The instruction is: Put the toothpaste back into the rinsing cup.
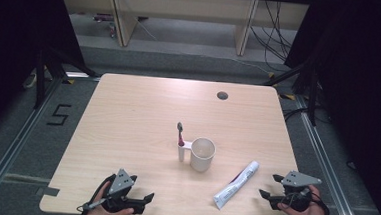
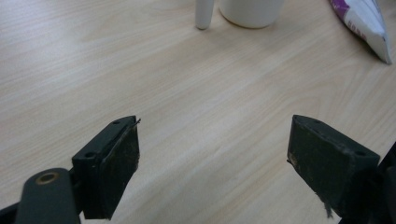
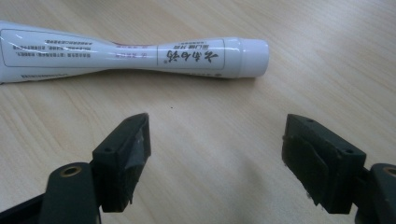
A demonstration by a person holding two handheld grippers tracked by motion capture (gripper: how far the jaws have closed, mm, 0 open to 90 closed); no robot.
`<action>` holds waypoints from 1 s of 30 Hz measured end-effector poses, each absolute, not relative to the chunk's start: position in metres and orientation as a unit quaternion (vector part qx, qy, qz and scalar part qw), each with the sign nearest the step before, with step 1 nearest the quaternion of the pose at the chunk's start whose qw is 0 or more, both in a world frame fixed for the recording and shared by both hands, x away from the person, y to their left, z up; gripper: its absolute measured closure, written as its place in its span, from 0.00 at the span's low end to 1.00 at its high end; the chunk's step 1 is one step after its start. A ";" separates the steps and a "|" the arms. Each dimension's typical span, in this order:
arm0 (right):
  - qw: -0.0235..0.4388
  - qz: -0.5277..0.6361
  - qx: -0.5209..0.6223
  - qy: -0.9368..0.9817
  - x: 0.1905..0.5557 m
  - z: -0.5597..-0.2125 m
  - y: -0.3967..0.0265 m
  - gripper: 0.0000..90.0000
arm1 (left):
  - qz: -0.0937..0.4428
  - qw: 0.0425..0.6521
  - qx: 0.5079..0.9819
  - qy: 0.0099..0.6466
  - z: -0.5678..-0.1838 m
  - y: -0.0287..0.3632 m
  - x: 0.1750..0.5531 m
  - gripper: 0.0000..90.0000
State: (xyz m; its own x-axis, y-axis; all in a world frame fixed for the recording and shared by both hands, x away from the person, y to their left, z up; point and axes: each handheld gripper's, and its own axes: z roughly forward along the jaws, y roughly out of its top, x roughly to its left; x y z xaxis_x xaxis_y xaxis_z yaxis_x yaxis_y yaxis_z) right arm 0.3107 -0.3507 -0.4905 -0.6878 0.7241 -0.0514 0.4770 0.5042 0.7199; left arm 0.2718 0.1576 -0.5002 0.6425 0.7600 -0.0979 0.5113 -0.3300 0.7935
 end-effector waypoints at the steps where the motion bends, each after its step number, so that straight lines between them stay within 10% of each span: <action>1: 0.176 0.351 0.354 0.849 0.311 -0.490 -0.351 0.27 | 0.148 0.420 0.803 0.396 -0.501 0.158 0.272 0.18; 30: 0.187 0.257 0.160 0.935 0.335 -0.453 -0.302 0.32 | 0.163 0.385 0.817 0.398 -0.512 0.167 0.271 0.18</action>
State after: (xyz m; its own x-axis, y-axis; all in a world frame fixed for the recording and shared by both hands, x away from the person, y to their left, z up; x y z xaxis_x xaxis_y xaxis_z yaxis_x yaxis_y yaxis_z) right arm 0.3354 -0.3016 -0.4531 -0.8788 0.3949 -0.2678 0.2028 0.8171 0.5396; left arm 0.2708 0.1671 -0.5119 0.6310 0.7748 -0.0406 0.5241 -0.3872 0.7585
